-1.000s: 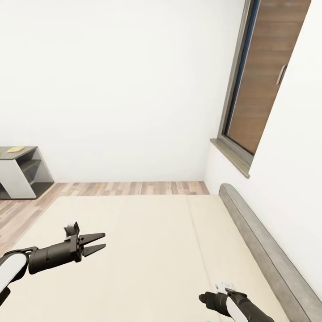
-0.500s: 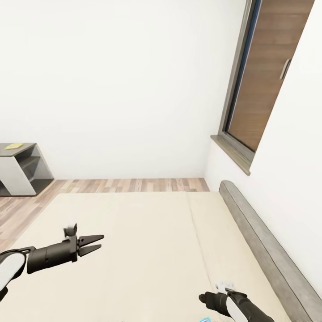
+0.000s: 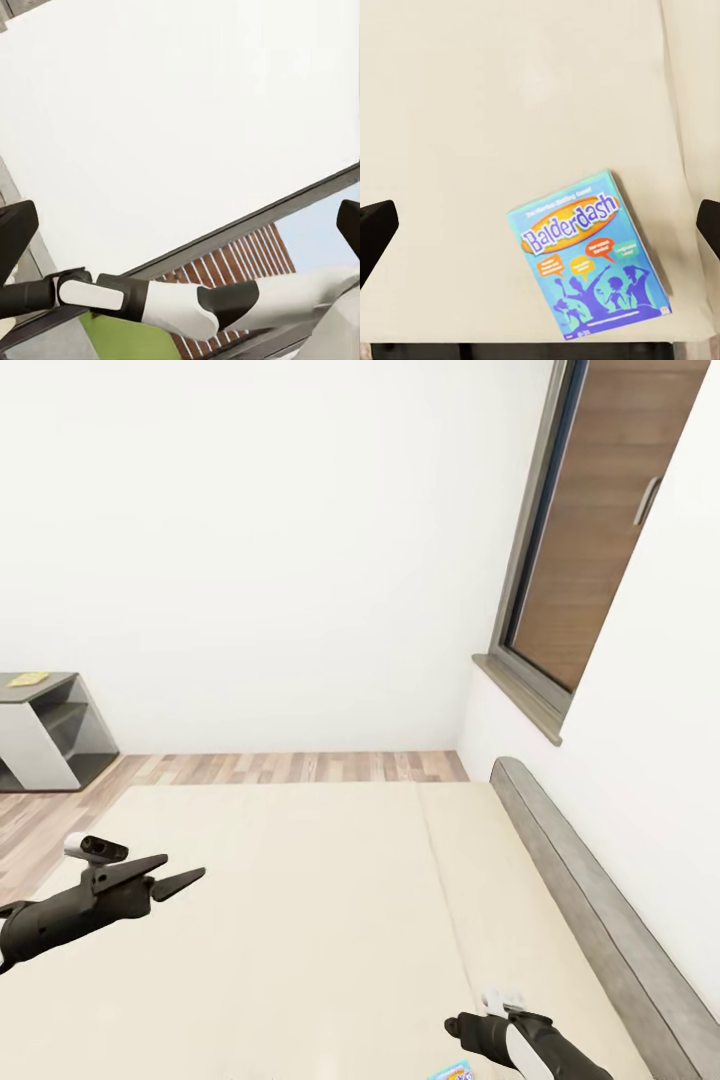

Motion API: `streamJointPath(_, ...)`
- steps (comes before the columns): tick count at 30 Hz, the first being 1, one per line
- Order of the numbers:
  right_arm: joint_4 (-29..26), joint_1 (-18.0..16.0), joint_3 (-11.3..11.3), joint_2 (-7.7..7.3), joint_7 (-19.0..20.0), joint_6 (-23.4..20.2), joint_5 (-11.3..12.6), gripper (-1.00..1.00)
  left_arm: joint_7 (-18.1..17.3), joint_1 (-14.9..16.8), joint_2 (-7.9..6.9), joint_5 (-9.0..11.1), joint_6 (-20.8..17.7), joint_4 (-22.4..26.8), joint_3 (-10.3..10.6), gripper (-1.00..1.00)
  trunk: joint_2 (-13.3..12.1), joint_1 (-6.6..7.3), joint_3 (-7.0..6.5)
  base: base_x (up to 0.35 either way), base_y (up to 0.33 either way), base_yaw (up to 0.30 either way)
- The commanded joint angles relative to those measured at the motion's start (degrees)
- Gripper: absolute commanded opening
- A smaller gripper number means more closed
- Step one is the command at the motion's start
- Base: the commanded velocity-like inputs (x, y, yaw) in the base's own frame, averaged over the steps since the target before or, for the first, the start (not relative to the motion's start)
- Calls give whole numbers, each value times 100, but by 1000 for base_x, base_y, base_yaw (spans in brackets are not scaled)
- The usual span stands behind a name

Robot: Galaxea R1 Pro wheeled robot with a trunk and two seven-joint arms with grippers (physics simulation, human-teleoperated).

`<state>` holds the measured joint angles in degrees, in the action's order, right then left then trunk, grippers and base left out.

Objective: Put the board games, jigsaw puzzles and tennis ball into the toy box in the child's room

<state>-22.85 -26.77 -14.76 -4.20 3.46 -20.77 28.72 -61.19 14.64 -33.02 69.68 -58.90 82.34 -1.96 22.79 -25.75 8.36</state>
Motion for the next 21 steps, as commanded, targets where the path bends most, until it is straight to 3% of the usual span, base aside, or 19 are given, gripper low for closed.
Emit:
streamJointPath(1, -8, -4, -23, -5, 6, -12, 6, 100, -42, 6, -9, -65, -10, -35, -26, 100, 13, -3, 22, 0, 0, 0)
streamJointPath(2, -8, -5, -24, -2, 4, 31, 8, 100, -77, 12, -11, -240, 13, -124, -69, 100, 13, -3, 31, 0, 0, 0)
streamJointPath(7, -8, -4, -27, 19, 4, 187, 10, 100, -155, 25, -12, -714, 43, -265, -163, 100, 13, -3, 78, 0, 0, 0)
streamJointPath(13, -8, -4, -27, 31, 5, 246, 10, 100, -167, 29, -5, -912, 52, -307, -222, 100, 13, -3, 134, 0, 0, 0)
streamJointPath(21, -8, -4, -27, 38, -1, 256, 15, 100, -151, 30, 6, -963, 58, -314, -234, 100, 13, -3, 209, 0, 0, 0)
